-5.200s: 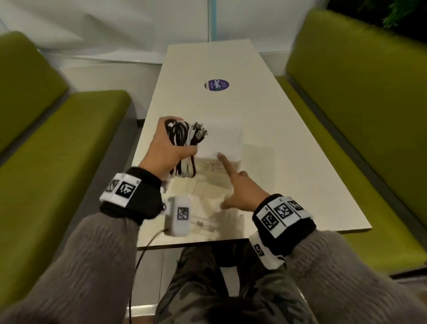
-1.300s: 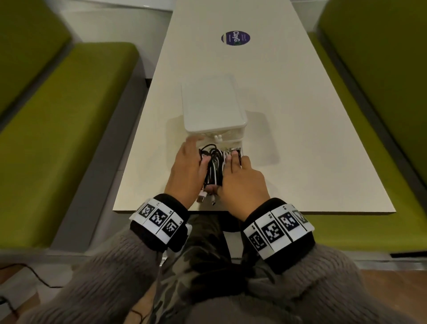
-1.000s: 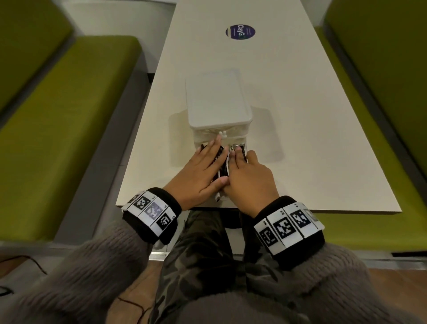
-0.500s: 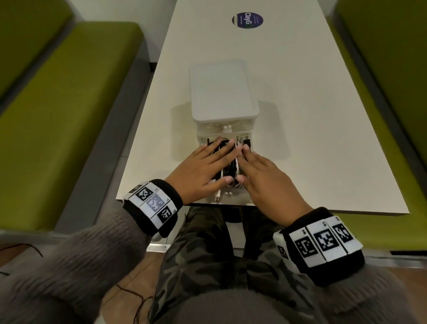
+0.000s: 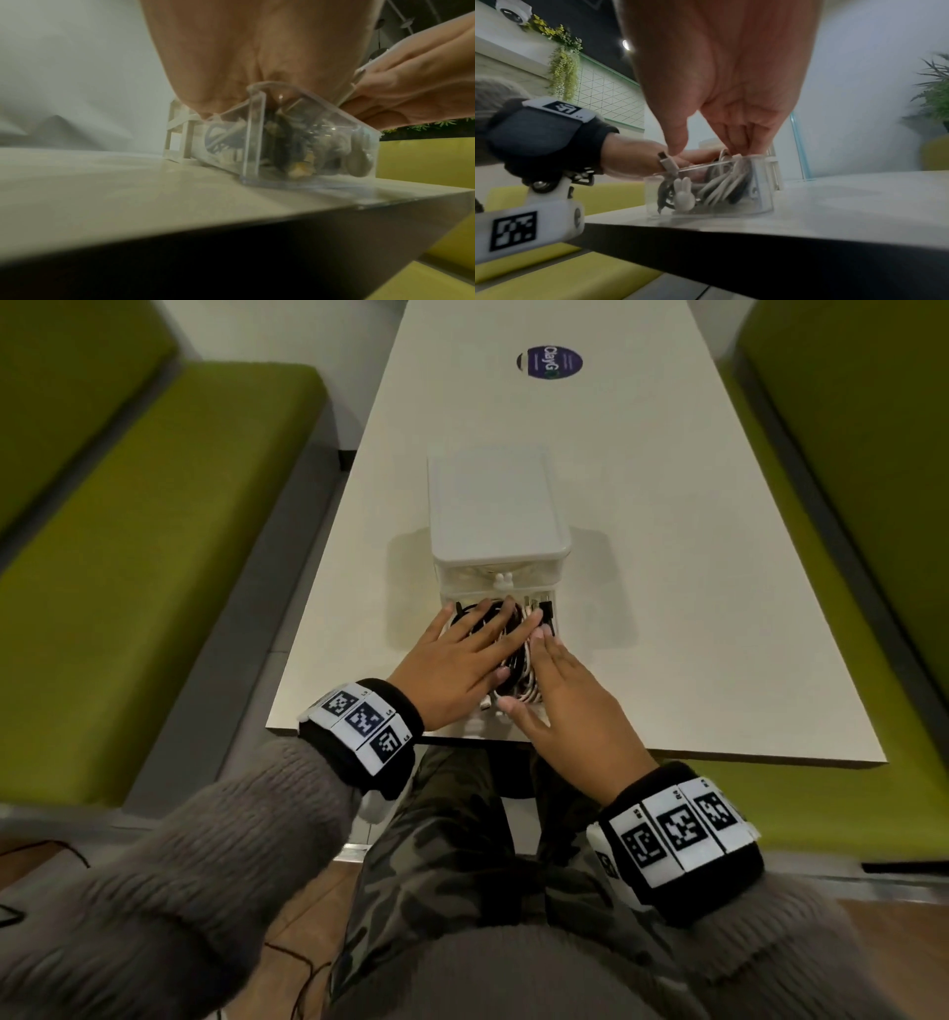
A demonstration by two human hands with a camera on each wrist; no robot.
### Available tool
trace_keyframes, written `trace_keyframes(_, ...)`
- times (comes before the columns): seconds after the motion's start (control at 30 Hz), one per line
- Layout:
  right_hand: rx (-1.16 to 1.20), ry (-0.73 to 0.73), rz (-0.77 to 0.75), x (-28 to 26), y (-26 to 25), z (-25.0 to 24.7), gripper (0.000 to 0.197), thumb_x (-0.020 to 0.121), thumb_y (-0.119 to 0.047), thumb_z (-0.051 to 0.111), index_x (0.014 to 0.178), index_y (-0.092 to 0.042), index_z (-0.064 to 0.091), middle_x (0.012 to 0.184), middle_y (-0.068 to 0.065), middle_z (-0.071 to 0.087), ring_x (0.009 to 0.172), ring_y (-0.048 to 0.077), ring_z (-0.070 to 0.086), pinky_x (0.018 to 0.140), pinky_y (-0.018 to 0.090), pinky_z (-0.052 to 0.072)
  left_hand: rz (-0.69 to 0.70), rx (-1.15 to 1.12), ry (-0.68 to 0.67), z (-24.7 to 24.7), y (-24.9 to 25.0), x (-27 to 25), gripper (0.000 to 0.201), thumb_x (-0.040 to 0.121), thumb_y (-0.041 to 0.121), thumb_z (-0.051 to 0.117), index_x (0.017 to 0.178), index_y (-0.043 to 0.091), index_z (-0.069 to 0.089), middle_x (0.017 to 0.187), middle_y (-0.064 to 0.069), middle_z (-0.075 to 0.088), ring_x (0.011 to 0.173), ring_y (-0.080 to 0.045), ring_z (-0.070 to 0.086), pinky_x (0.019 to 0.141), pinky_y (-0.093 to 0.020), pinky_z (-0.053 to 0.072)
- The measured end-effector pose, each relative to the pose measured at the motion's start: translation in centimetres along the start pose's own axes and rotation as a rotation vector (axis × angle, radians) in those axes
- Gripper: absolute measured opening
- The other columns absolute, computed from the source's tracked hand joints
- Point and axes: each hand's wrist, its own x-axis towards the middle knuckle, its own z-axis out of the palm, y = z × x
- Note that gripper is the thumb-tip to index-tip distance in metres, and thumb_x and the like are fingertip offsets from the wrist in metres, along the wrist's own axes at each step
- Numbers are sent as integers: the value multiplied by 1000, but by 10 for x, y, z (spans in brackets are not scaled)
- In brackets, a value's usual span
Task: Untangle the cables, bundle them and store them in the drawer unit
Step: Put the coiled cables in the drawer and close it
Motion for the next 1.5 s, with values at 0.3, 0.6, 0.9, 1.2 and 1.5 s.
trace_keyframes(0.3,10,42,71,16,-4,-2,105,80,-64,58,153,-10,6,161,11,6,139,27,17,113,29,19,-19,-26,4,6,-2,5,54,89,51,0,141,40,-11,157,7,7,146,-17,2,116,-42,-7)
trace_keyframes(0.6,143,21,60,20,7,-5,78,91,-30,62,152,-13,16,160,4,13,140,22,14,109,21,20,-13,-240,-61,-3,-5,3,59,85,64,2,140,46,-8,157,12,0,144,-9,-10,112,-33,-19)
trace_keyframes(0.9,25,2,108,22,7,0,67,98,-25,42,153,-22,4,162,-3,4,148,16,-4,119,44,9,-22,39,-52,-1,1,3,68,85,64,3,145,35,-9,157,7,-3,145,-16,-6,115,-42,-12)
trace_keyframes(1.2,161,-187,129,20,10,-2,69,101,-34,25,148,-16,-22,157,-2,-25,144,9,-22,118,46,-7,-11,93,-64,-2,17,5,72,87,53,-12,149,18,1,156,0,-8,145,-30,3,118,-44,4)
trace_keyframes(1.5,161,-192,109,21,10,-2,69,97,-35,24,151,-20,-15,160,-7,-17,145,9,-20,118,50,-10,-43,27,-149,-5,30,6,94,68,73,0,146,23,-17,157,-7,-15,142,-38,-13,117,-50,-2)
